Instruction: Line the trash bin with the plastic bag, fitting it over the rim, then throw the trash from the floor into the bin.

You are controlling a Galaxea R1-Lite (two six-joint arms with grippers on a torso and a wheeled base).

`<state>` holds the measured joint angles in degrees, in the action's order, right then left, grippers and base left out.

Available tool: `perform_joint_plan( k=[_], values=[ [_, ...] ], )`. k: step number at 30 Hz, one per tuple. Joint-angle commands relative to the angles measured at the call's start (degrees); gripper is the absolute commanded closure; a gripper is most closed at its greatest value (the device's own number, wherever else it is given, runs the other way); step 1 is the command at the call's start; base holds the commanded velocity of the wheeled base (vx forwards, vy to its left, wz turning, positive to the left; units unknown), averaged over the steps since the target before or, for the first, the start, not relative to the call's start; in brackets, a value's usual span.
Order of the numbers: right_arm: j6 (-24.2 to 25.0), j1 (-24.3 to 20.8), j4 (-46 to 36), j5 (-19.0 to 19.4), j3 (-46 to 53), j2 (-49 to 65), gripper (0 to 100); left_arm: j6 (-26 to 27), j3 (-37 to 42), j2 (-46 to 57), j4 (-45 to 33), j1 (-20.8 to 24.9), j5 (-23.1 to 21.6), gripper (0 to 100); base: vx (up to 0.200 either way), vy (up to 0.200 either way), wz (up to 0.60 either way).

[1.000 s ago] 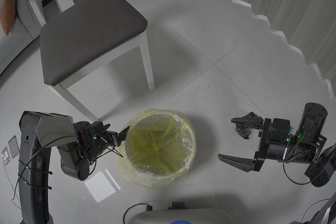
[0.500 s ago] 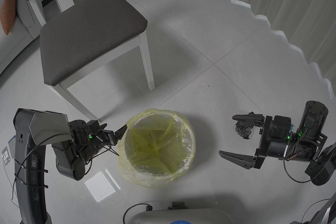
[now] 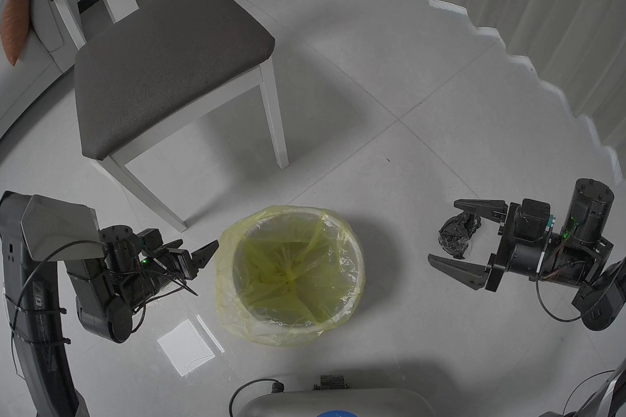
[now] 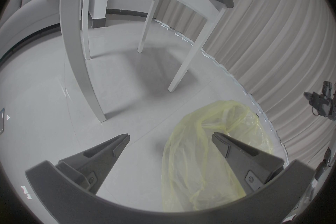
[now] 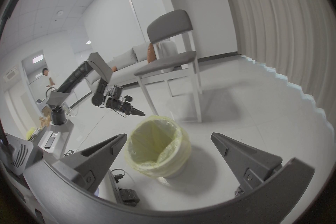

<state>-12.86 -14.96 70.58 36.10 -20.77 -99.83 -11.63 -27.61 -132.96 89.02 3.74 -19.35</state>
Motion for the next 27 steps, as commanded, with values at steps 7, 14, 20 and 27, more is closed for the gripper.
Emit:
perform_joint_plan(
  k=[7,14,20,27],
  values=[
    [0.0,7.2,-1.4,0.2,-2.2,-2.9,0,1.3,1.5,-1.4,1.0,0.6,0.0,0,0.0,0.0,0.0],
    [-0.2,7.0,-1.4,0.3,-1.7,-3.3,0,7.9,-1.8,-10.7,1.0,2.5,0.4,0,0.0,0.0,0.0],
    [-0.5,7.0,-1.4,0.3,-1.2,-3.2,0,8.4,-4.3,-13.9,1.0,4.4,1.4,0,0.0,0.0,0.0],
    [-0.5,7.2,-1.4,0.3,-1.1,-3.4,0,7.5,-8.0,-16.0,1.0,6.5,3.8,0,0.0,0.0,0.0]
  ],
)
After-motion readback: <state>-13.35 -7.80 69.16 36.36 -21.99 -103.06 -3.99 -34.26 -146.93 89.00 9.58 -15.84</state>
